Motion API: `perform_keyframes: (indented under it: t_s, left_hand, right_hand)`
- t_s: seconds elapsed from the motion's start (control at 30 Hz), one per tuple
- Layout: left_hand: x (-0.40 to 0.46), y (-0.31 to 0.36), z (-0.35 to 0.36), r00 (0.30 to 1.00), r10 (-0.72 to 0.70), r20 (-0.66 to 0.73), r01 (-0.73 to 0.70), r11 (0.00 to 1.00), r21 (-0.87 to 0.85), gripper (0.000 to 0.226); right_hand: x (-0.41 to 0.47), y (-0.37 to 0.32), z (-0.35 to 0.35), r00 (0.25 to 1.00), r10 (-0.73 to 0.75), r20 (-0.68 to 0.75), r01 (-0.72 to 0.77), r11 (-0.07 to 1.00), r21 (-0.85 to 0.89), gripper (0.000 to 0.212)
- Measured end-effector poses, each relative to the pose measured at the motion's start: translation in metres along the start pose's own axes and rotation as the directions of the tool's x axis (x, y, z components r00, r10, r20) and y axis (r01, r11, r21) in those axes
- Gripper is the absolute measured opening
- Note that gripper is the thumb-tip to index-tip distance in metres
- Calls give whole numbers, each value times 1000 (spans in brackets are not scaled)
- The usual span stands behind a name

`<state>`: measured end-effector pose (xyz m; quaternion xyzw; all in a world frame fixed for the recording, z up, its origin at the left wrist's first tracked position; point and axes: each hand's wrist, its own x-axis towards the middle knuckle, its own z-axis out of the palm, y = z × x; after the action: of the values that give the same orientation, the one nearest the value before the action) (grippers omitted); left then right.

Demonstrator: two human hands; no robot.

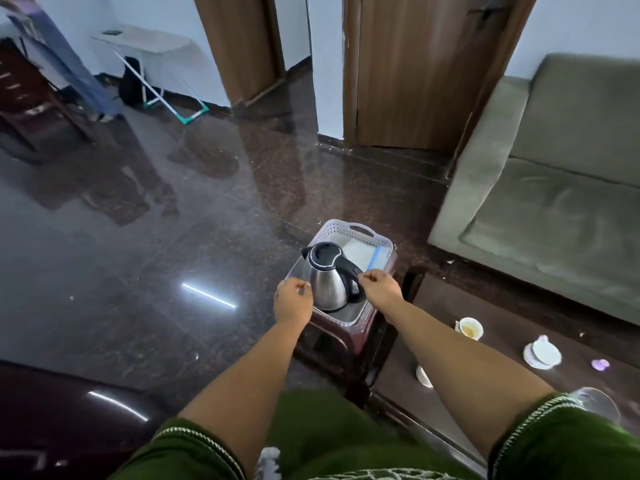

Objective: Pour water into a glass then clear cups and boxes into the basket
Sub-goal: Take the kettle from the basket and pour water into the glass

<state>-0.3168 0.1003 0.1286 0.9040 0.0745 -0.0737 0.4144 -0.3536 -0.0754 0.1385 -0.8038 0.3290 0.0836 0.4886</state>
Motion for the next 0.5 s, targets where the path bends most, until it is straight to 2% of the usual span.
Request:
perform_keyframes:
  t_s: [0.1,0.2,0.33,0.4,0.5]
  left_hand:
    - [17,1,11,998,-6,58,5,1000,6,15]
    - [37,-1,25,989,-23,149,20,1000,18,20]
    - [61,-10,40,957,-102,270,104,995,7,58]
    - [76,-13,45,947,-139,288,141,990,14,73]
    - [98,-16,53,913,-217,347,223,975,22,85]
  right_hand:
    - [32,4,-4,999,45,-1,-45,998,-33,27]
    - [64,2,-2,997,47,54,-39,991,-129,49]
    - [95,-2,14,980,70,184,-14,956,-292,76]
    - [107,0,28,968,97,230,4,916,-402,72]
    - [119,7,43,972,86,219,31,876,-481,42]
